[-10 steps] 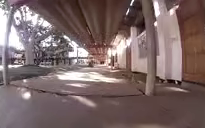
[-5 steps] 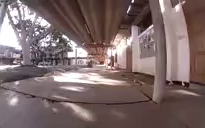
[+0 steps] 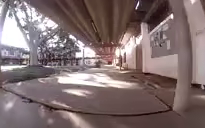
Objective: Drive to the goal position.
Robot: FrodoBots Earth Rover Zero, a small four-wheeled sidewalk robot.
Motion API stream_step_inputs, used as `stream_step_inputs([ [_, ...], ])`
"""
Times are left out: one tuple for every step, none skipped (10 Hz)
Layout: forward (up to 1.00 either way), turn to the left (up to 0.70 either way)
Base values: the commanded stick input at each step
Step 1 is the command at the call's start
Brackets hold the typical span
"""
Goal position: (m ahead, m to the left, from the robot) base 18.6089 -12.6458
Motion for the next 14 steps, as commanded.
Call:
stream_step_inputs([
  [0.7,0.0],
  [0.7,0.0],
  [0.7,0.0],
  [0.7,0.0],
  [0.7,0.0],
  [0.7,0.0],
  [0.7,0.0],
  [0.7,0.0],
  [0.7,0.0],
  [0.7,0.0],
  [0.7,0.0],
  [0.7,0.0],
  [0.7,0.0],
  [0.7,0.0],
])
